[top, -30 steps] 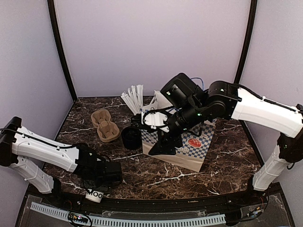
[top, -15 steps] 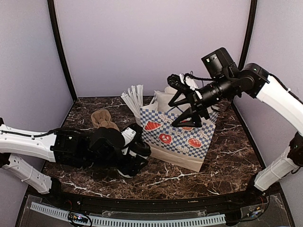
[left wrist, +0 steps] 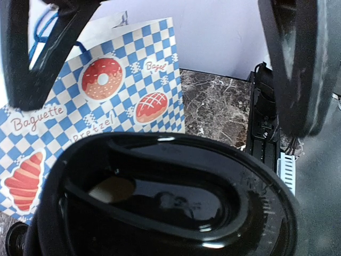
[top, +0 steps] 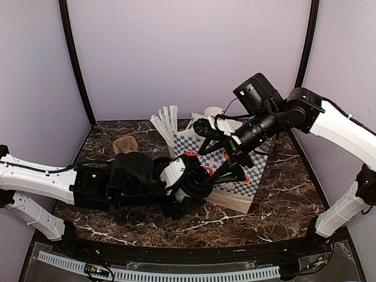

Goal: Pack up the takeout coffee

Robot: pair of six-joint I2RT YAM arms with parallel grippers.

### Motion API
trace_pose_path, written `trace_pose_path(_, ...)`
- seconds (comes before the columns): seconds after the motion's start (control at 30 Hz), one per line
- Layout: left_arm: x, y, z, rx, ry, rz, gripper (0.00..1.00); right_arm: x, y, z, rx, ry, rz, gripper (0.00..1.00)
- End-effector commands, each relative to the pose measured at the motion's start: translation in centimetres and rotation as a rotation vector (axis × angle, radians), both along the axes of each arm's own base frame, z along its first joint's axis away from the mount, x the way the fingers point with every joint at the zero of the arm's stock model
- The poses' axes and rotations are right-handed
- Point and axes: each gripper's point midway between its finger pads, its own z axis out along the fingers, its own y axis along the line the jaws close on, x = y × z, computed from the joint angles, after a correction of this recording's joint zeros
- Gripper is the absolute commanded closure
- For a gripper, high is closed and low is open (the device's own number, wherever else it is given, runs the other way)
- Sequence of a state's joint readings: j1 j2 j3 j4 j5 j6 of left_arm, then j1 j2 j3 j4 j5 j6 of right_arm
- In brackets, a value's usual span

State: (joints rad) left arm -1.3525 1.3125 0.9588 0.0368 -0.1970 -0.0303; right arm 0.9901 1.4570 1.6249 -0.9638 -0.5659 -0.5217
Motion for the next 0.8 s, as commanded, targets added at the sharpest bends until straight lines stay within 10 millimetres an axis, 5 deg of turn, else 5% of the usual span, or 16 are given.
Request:
trace_pose_path(0.0,-1.0,-1.2,2.9,-0.079,-0.046,-0.08,0.24,0.1,1.3,0.6,0.021,-0.05,0.006,0.03)
trace_pose_path(0.53,0.7,-0.6,2.3,-0.062,0.014,0.05,0.24,-1.4,1.2,0.8,-0.002,-0.115,0.049,0.03)
trace_pose_path(0.77,1.2,-0.2,3.6,-0.11,0.009,0.084,0.25,-2.3,0.8,0.0,-0.013,-0.09,0.079,0.03)
